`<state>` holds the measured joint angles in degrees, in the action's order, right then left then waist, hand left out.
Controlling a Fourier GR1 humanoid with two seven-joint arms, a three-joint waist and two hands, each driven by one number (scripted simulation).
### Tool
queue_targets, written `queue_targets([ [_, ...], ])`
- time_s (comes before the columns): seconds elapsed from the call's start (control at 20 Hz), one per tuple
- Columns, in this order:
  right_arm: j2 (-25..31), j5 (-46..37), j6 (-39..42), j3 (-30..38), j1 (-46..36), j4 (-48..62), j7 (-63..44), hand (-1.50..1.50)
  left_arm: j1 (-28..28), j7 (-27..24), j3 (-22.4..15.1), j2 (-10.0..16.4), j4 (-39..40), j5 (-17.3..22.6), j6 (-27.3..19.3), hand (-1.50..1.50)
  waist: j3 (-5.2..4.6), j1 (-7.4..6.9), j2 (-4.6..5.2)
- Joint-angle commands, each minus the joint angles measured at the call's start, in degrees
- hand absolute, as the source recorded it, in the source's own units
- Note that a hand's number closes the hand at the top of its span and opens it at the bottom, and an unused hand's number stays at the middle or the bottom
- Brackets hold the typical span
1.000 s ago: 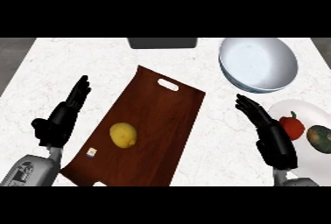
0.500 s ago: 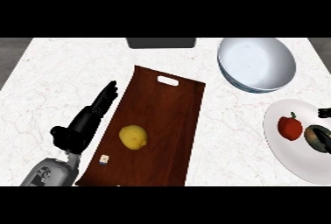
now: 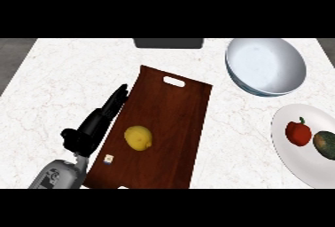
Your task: Pick the squash from the plate and place it in the bowl
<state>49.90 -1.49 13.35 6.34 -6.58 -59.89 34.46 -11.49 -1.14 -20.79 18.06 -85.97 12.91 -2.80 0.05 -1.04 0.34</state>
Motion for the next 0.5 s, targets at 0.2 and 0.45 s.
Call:
queue_targets([
  [0.2, 15.8, -14.8, 11.1, -11.1, -2.0, -1.2, -9.7, -1.50, 0.4, 2.0, -2.3, -1.4, -2.5, -1.3, -0.4, 0.00, -0.19, -1.32, -0.05],
  [0.45, 17.5, -14.8, 23.8, -14.9, -6.8, -6.7, -19.2, -1.50, -0.5, 3.2, 0.1, -0.9, -2.6, -0.6, 0.0, 0.00, -0.15, -0.17, -0.28],
])
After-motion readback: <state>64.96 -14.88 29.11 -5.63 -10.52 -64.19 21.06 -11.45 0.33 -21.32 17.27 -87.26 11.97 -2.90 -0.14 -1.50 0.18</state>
